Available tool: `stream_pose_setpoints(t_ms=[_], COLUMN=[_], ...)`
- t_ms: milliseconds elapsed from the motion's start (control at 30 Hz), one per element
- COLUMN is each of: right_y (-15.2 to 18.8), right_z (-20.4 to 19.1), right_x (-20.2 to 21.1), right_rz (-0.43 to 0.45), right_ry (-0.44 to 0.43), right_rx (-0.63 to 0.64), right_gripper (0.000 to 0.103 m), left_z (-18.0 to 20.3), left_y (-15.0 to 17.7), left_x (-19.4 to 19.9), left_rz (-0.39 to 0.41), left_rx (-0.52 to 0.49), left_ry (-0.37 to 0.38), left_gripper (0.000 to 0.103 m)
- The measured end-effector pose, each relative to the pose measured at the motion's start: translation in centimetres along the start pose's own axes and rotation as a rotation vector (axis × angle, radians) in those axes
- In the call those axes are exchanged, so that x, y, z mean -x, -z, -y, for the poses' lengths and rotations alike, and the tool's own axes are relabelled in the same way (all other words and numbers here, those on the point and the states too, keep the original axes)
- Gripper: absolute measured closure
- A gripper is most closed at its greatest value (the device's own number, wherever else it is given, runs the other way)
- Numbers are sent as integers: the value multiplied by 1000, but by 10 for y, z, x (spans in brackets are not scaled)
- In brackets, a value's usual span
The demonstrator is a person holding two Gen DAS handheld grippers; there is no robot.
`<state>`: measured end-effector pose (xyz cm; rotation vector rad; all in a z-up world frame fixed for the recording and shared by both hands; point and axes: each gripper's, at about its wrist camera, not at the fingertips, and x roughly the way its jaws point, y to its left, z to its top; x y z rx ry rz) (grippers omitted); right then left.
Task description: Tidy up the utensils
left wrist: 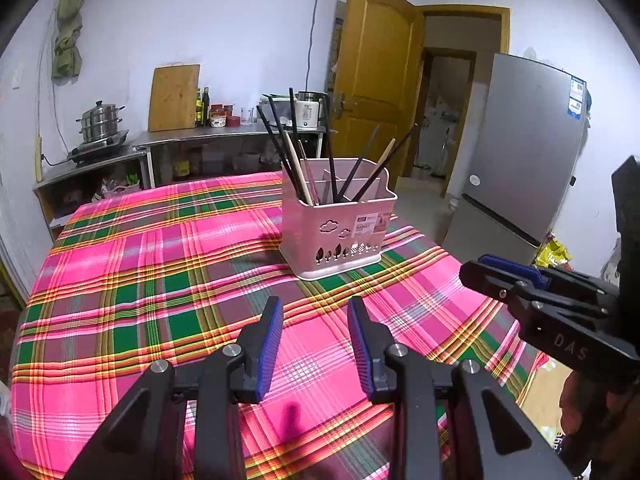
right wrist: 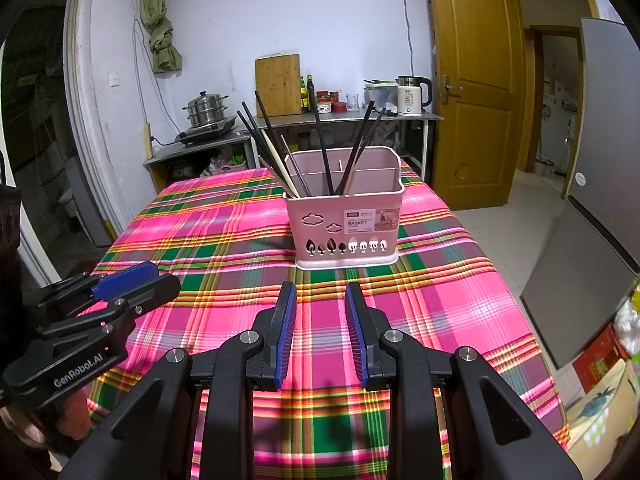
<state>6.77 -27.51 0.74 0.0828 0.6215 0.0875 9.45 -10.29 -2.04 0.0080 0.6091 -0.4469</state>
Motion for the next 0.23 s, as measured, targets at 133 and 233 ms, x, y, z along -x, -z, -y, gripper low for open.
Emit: stream_pose_setpoints(t_ms=[133, 233], right_y=[2, 2], right_z=[3, 1], right_x=[0, 0], right_rz=[-2, -2], right_ry=[4, 5], right_rx=[0, 1], right_gripper=[77, 77], left_z=[0, 1], left_y=[0, 0], left_x=[0, 0], left_rz=[5, 7], left_rx=[4, 3], left_ry=[5, 1], left_gripper=[64, 63])
